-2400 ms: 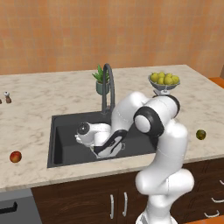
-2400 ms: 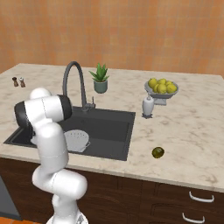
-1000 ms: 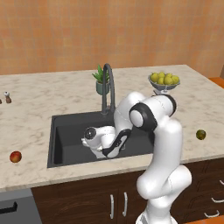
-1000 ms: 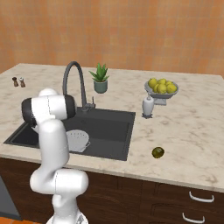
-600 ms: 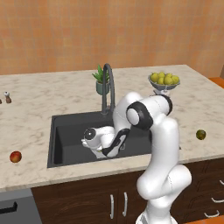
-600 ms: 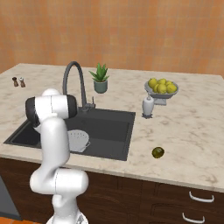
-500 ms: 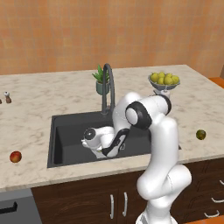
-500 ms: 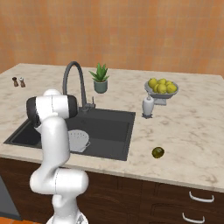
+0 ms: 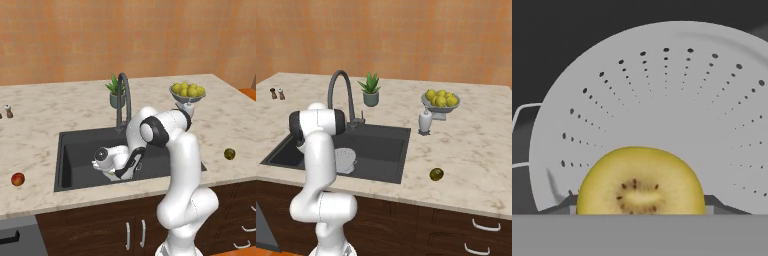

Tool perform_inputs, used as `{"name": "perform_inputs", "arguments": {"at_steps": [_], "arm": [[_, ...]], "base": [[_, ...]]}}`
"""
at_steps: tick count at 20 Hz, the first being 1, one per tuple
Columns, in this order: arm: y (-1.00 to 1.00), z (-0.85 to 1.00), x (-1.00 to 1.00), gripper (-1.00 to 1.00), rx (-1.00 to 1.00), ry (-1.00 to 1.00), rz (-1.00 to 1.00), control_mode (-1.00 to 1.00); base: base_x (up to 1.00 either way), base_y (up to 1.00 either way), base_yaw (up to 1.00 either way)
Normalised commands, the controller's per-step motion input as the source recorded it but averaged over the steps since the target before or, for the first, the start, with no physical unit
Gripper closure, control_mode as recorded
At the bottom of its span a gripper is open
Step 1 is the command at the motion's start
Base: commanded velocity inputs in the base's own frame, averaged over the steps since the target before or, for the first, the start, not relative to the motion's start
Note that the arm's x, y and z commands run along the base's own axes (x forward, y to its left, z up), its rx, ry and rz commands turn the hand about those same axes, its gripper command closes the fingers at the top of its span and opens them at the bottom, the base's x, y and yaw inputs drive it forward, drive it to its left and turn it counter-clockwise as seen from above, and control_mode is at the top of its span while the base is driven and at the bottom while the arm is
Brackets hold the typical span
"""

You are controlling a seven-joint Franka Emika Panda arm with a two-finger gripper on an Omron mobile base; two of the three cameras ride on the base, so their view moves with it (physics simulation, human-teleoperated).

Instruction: Put the colander in the sink, put the kiwi, apple, kiwi in the colander, and turn on the sink faucet and pour water over the colander.

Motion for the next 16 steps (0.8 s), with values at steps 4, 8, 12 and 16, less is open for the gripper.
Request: {"name": "perform_inputs", "arguments": {"at_steps": [4, 8, 12, 16], "arm": [[0.0, 0.0, 0.0, 1.0, 0.0, 0.0, 0.0, -1.0], [0.0, 0.0, 0.0, 1.0, 0.0, 0.0, 0.0, -1.0], [0.0, 0.0, 0.0, -1.0, 0.0, 0.0, 0.0, -1.0], [0.0, 0.0, 0.0, -1.0, 0.0, 0.0, 0.0, -1.0]], "base": [[0.0, 0.0, 0.0], [0.0, 0.0, 0.0], [0.0, 0.0, 0.0], [0.0, 0.0, 0.0]]}}
